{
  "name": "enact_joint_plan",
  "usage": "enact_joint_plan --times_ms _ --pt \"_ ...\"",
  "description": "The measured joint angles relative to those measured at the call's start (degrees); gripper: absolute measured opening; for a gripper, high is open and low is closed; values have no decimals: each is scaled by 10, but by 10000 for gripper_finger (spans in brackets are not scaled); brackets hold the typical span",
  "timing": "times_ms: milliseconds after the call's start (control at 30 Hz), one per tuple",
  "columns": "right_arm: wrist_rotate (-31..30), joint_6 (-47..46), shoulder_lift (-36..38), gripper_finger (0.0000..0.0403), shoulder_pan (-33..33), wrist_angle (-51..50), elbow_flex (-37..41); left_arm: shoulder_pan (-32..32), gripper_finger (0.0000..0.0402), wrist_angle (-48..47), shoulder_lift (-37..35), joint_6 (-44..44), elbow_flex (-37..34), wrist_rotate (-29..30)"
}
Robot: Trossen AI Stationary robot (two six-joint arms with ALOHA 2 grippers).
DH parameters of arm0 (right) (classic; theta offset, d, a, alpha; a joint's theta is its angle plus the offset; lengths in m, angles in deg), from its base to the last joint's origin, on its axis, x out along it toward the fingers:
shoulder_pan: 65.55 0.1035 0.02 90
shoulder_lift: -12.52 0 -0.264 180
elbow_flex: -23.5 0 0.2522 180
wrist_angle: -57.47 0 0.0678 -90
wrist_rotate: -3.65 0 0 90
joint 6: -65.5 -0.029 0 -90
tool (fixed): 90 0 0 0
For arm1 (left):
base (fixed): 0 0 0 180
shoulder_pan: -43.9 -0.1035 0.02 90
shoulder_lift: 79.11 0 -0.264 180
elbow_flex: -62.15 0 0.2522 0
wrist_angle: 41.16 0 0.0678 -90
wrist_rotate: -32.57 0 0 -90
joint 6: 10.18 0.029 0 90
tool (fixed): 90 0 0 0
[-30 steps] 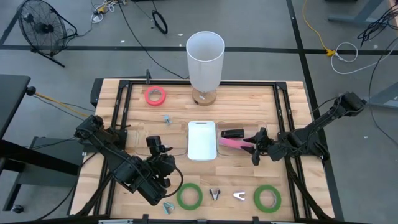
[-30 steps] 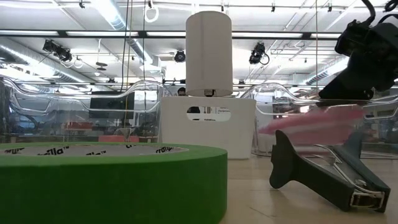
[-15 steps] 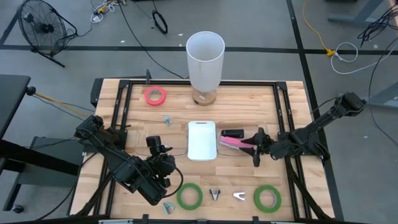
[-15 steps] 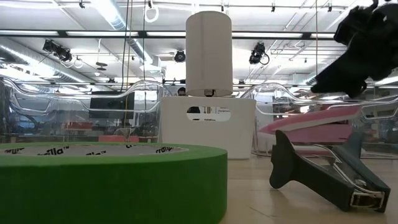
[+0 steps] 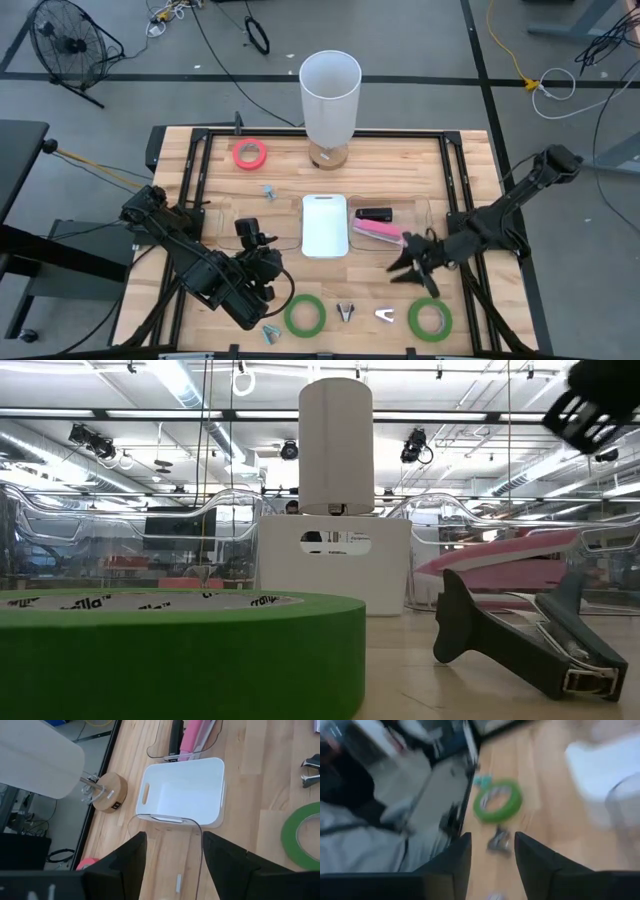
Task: Pick and place Stapler, Stapler remover, tape
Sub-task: Put the green tape into the white bin
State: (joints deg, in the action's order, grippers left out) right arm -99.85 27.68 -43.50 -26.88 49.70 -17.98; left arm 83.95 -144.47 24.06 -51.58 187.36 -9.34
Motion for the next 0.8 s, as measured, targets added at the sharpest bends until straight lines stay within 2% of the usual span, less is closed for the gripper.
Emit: enact_joint_plan --times_ms 133,300,433,600,800 --pt "12 -78 -92 136 44 -126 -101 0 197 9 0 -3 0 3" --pt "68 -176 -199 120 72 -289 -224 0 197 13 0 -2 0 3" --pt "127 -253 -269 113 78 -392 -281 -1 197 13 0 -2 0 5" --pt "204 -326 -327 123 77 -409 -290 -1 197 14 0 -4 0 7" --pt "265 -345 -357 147 84 -364 -290 -1 197 28 0 -4 0 7"
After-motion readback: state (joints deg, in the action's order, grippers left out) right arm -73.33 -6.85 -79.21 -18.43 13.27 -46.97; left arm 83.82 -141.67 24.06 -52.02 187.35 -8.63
